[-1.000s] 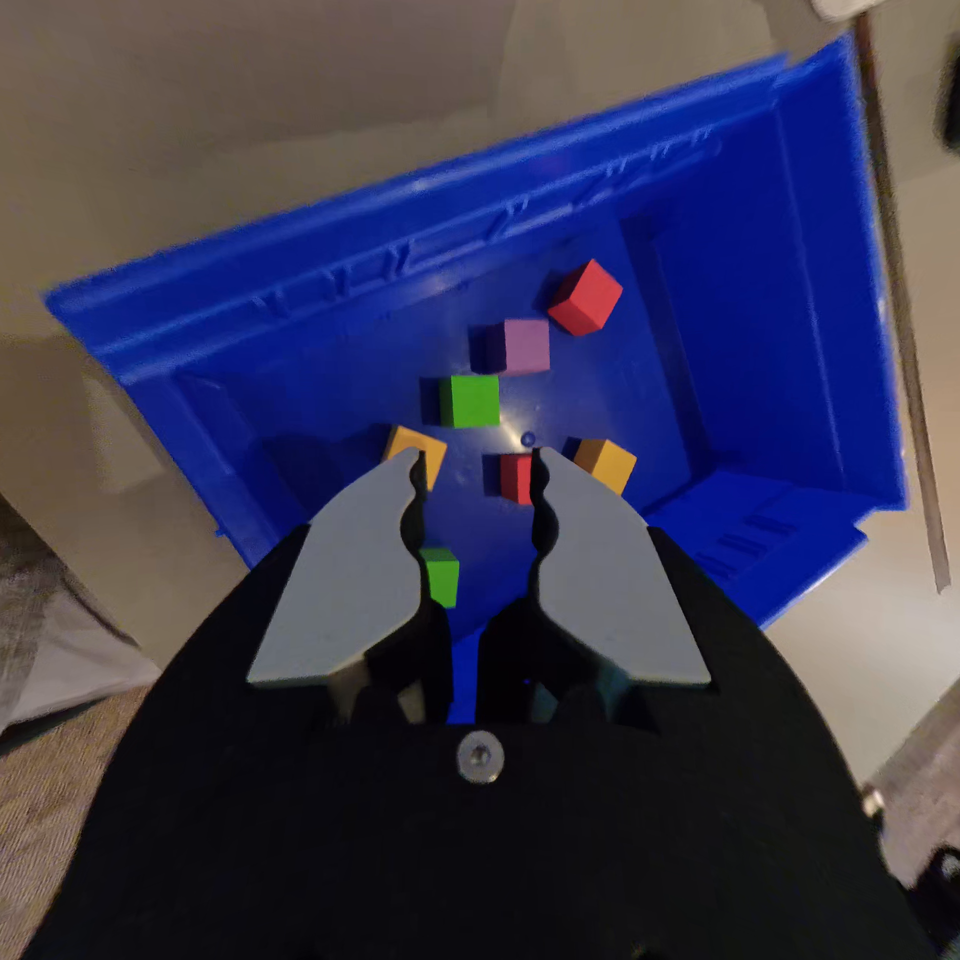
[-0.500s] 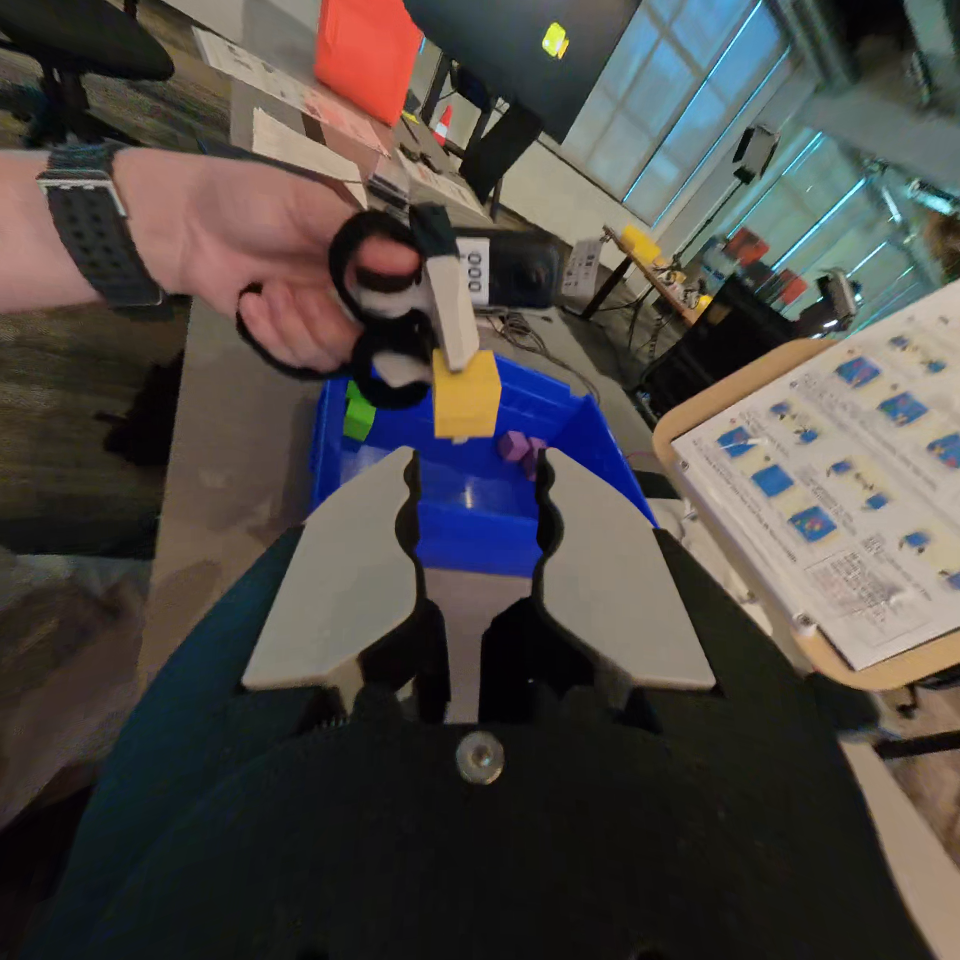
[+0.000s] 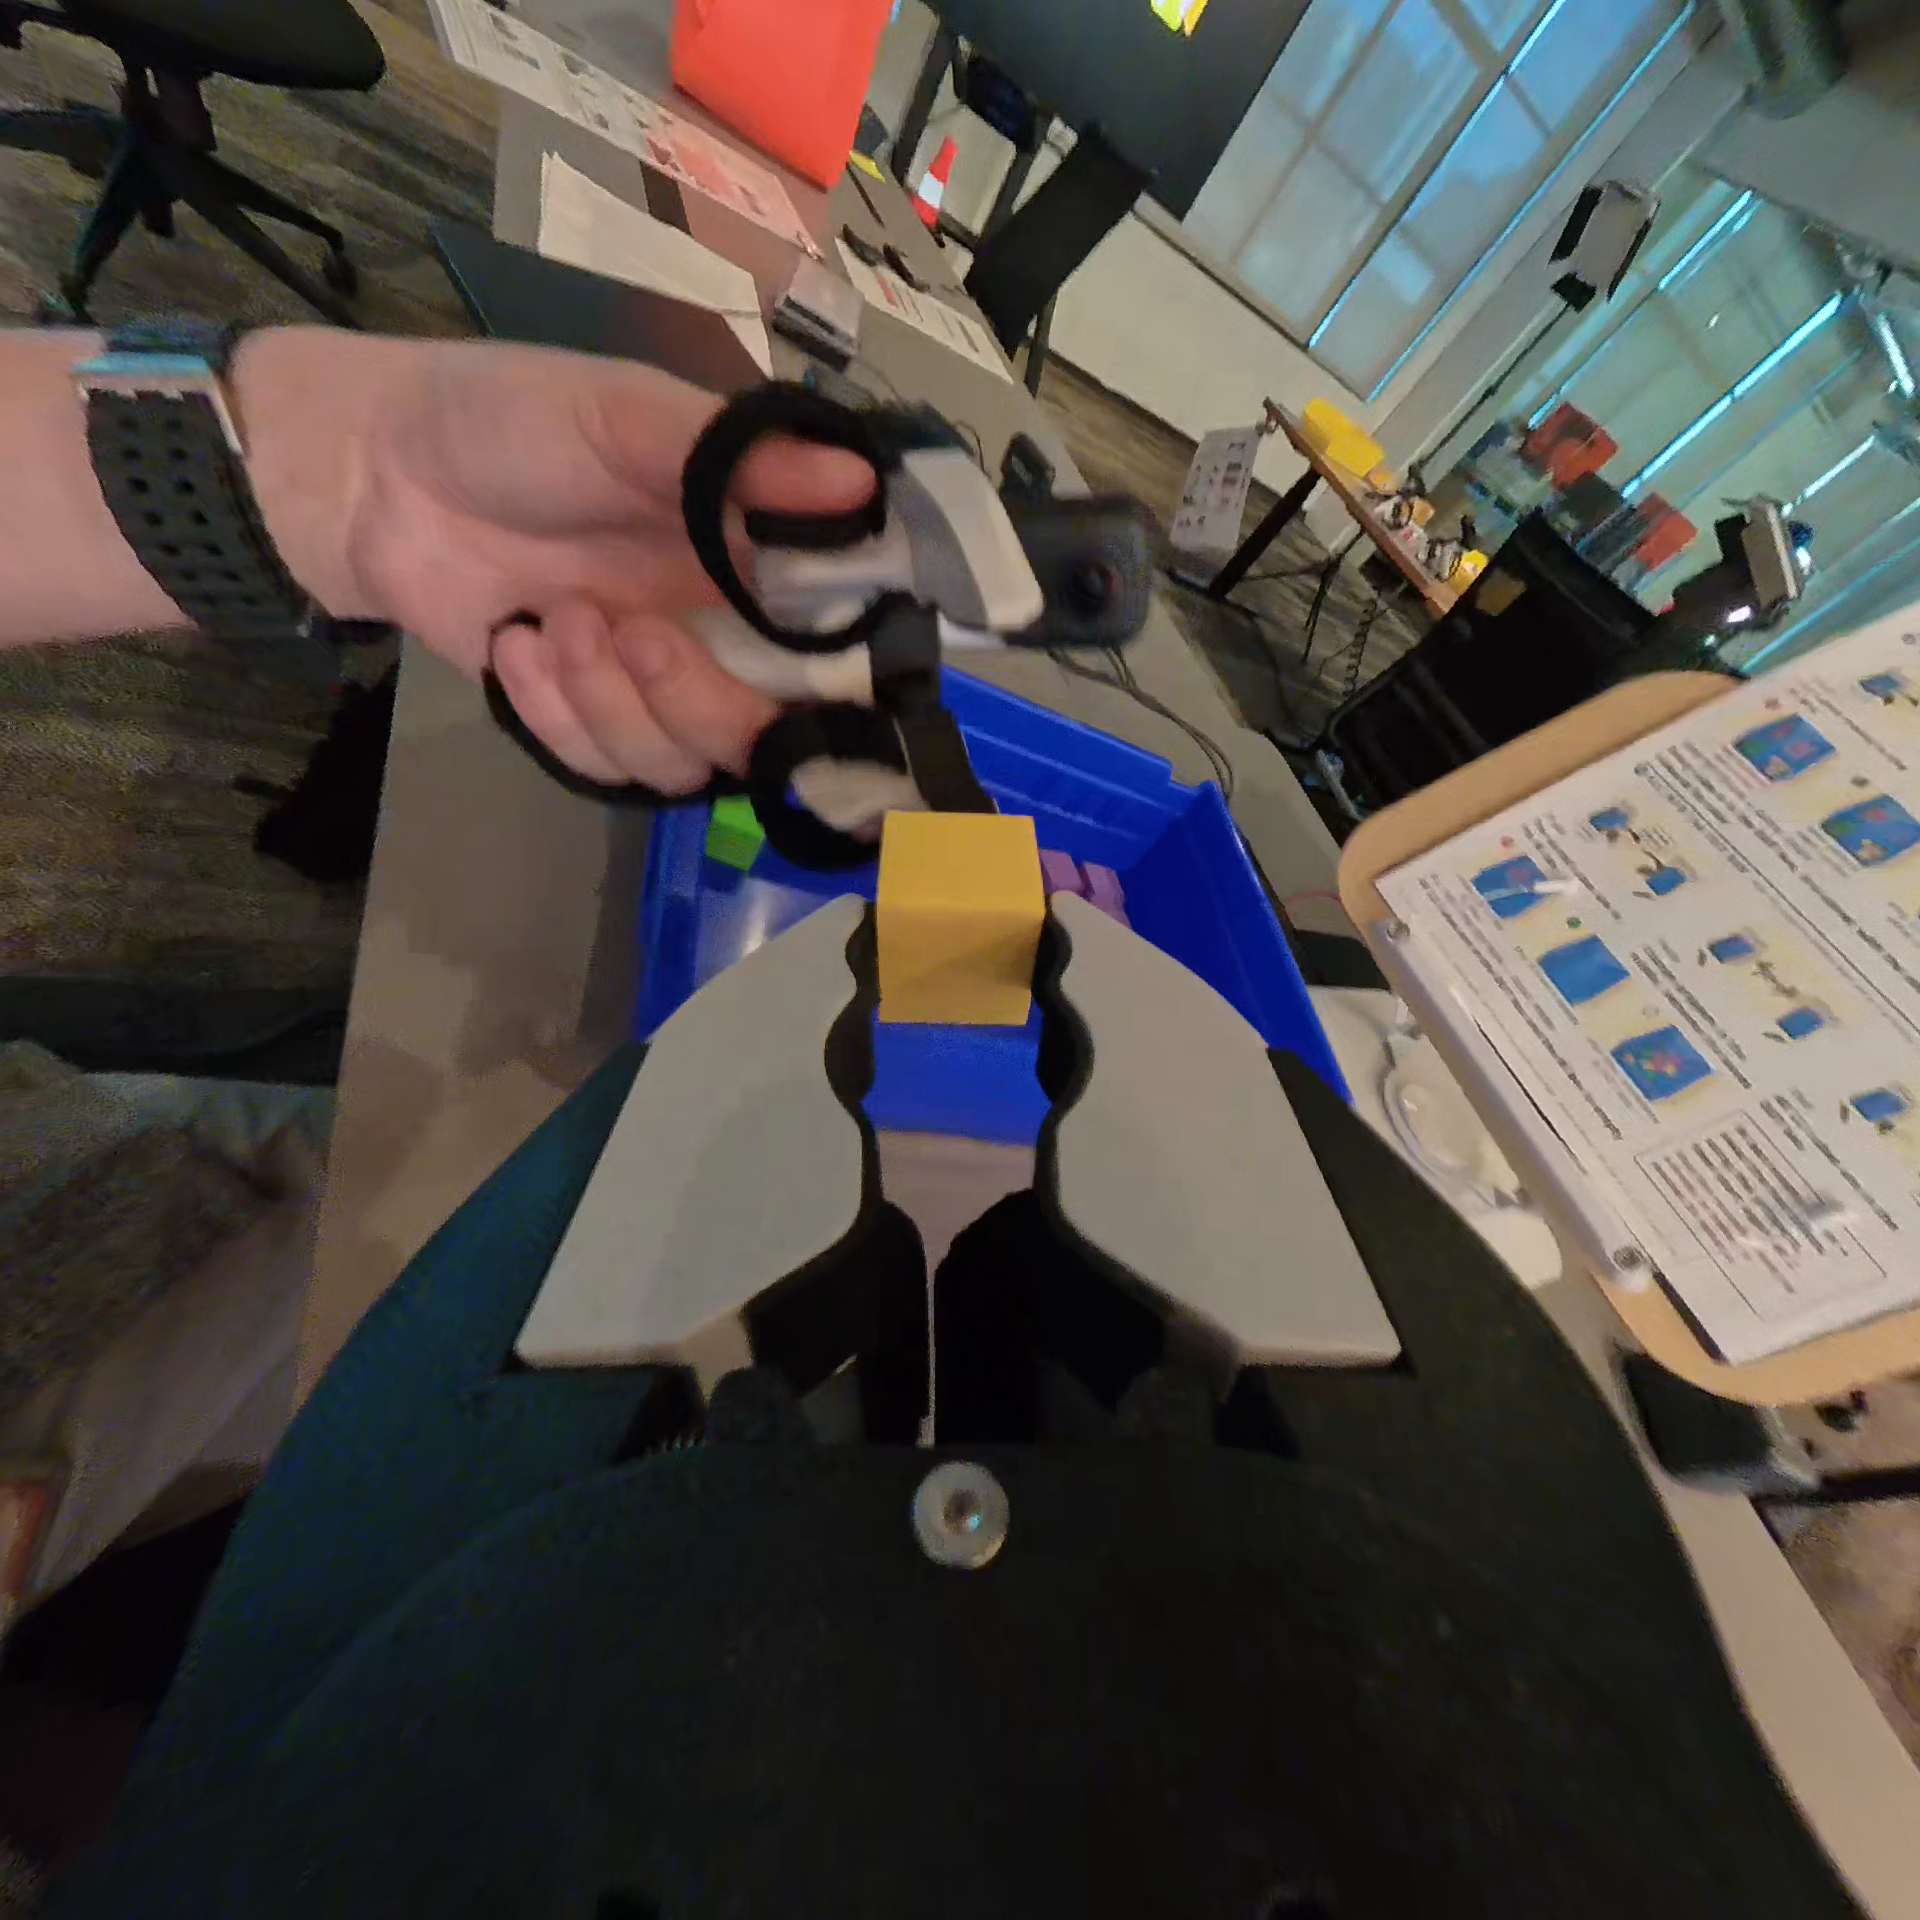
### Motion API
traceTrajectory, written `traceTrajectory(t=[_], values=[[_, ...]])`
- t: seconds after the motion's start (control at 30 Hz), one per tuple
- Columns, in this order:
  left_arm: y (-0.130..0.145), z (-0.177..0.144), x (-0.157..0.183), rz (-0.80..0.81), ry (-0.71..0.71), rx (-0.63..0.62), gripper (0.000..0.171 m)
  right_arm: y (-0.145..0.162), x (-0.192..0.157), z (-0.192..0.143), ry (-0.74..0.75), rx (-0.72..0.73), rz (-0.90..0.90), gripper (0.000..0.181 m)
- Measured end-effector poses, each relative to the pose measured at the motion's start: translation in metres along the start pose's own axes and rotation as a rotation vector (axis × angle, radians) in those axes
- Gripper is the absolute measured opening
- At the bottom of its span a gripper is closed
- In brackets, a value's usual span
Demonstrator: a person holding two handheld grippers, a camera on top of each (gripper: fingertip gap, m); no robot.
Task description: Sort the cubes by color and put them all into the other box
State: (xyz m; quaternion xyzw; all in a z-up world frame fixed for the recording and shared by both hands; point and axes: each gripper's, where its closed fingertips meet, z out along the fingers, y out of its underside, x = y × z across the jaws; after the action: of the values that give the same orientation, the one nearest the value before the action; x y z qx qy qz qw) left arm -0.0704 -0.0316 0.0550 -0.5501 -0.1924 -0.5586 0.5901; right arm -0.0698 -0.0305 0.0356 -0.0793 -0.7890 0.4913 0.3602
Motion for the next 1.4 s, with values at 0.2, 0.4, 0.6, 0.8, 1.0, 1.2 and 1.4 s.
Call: traceTrajectory(t=[0.2,0.4,0.6,0.8,1.0,1.2,1.4], values=[[-0.027,-0.056,0.001,0.182,-0.315,0.119,0.023,0.098,0.104,-0.084,0.047,-0.552,0.088,0.028],[-0.030,-0.077,0.015,0.259,-0.429,0.118,0.022,0.227,0.094,-0.164,-0.199,-1.232,0.259,0.028],[-0.030,-0.092,-0.004,0.291,-0.622,0.084,0.023,0.290,0.053,-0.186,-0.341,-1.472,0.400,0.029],[-0.033,-0.126,-0.049,0.378,-1.074,-0.018,0.042,0.305,0.042,-0.177,-0.344,-1.487,0.424,0.030],[-0.012,-0.138,-0.095,0.304,-1.292,-0.205,0.059,0.300,0.054,-0.182,-0.287,-1.469,0.430,0.048],[0.003,-0.148,-0.135,0.279,-1.497,-0.341,0.059,0.266,0.086,-0.183,-0.109,-1.340,0.304,0.041],[-0.086,-0.139,-0.150,0.439,-1.549,-0.253,0.059,0.248,0.095,-0.179,-0.016,-1.233,0.256,0.035]])
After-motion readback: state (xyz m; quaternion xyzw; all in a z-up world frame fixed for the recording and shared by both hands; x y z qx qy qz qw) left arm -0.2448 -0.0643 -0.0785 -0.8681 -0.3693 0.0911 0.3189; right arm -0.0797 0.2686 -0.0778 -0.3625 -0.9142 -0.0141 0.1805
